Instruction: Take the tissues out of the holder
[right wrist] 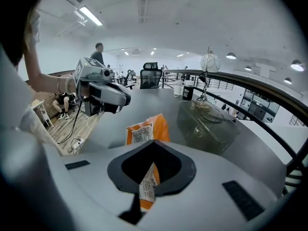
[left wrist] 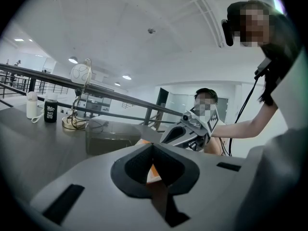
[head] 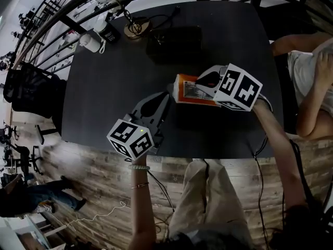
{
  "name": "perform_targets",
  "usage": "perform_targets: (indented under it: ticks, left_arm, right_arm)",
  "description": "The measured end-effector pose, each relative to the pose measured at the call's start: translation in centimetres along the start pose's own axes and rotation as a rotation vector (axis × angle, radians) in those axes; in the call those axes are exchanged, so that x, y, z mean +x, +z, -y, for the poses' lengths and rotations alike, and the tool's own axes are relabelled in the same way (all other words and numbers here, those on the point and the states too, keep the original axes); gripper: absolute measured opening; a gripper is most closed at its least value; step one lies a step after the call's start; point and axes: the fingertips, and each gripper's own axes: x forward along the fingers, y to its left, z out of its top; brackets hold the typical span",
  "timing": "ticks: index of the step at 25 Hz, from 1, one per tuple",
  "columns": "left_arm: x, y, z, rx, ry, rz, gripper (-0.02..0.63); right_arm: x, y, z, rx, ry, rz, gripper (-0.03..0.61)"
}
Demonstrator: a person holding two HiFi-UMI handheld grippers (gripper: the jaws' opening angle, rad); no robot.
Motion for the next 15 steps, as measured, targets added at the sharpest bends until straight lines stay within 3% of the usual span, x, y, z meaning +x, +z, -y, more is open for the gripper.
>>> perform_targets:
  ticks: [15]
  left_arm:
    - [0.8,-2.4,-0.9,-0.031,-0.002,-0.041,0.008]
  right_arm:
    - [3.3,-0.4,1.1,-0.009,-0.030,-0.080,0.012]
